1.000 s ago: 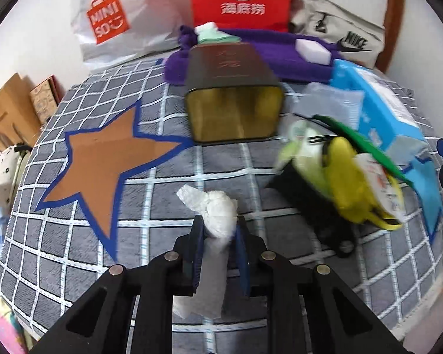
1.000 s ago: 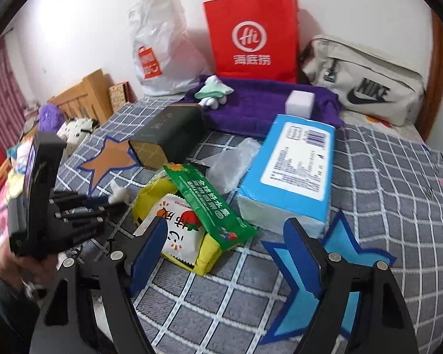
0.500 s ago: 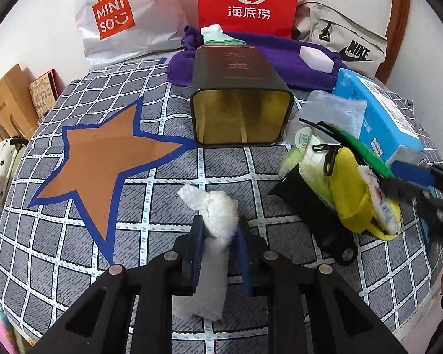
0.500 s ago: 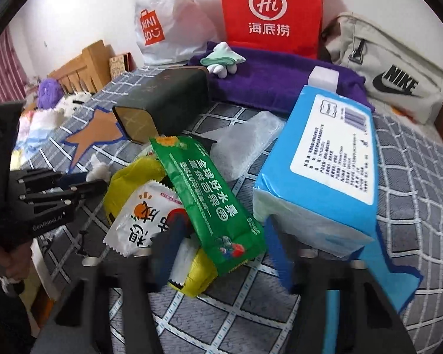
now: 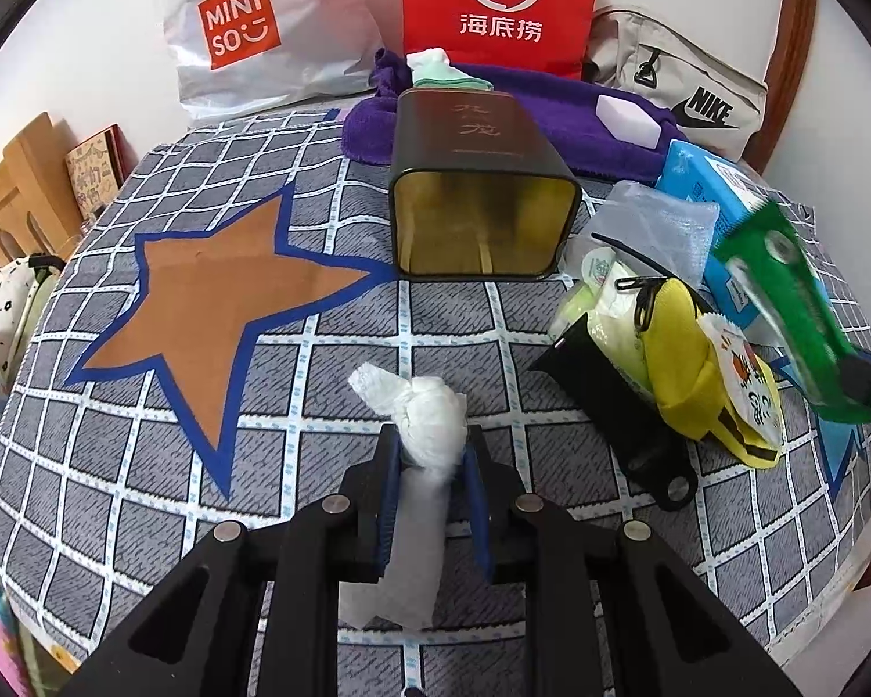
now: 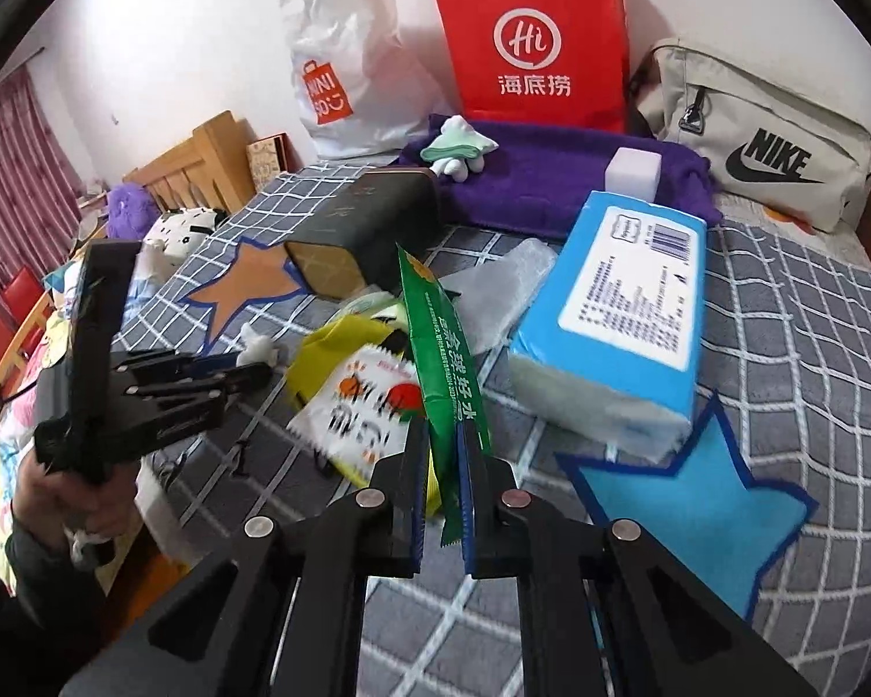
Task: Organize soft objects
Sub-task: 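Grasp the green snack packet with the right tool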
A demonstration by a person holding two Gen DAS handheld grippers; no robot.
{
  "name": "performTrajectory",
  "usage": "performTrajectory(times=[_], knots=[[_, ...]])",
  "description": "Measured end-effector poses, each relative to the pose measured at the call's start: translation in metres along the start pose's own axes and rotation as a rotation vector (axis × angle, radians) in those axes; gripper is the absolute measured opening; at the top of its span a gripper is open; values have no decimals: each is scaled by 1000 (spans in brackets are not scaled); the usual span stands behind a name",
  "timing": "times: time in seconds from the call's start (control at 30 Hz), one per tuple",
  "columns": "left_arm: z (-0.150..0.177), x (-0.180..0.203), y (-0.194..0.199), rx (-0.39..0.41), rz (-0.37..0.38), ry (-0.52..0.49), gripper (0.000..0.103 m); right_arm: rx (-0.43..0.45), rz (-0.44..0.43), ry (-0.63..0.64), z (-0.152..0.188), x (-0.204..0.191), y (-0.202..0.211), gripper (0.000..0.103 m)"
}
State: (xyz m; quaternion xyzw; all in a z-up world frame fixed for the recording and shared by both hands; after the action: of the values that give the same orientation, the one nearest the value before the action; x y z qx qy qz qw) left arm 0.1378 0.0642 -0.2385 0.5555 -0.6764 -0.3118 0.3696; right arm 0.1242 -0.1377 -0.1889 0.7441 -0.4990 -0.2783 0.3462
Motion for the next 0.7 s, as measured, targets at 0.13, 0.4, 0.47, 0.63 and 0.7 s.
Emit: performTrajectory(times=[0.13, 0.4, 0.47, 0.63, 0.7], knots=[[3, -3, 4, -4, -23, 12, 20, -13, 87, 7, 18, 17, 14, 9], [6, -4, 3, -13, -40, 25, 20, -55, 201, 18, 45, 38, 3, 16], [6, -3, 3, -17, -44, 21, 20, -69, 181, 16, 47, 36, -2, 22], [7, -3, 1, -20, -46, 20, 20, -75, 162, -18, 46, 41, -12, 59], [7, -3, 1, -20, -47, 20, 20, -66, 141, -47, 42, 40, -16, 65]])
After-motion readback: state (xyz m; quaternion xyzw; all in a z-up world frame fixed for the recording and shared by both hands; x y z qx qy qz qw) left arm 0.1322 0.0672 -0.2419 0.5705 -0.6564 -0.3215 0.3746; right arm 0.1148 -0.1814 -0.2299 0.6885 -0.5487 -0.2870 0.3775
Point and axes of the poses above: each gripper's, at about its wrist camera, not at the fingertips, and y roughly against the way its jaws point, x to its right, z to its underside, the point moved 7 cm from there along -y, roughly the way its jaws point, and after that the axes turned 9 degrees about z, right-handed, at the moved point
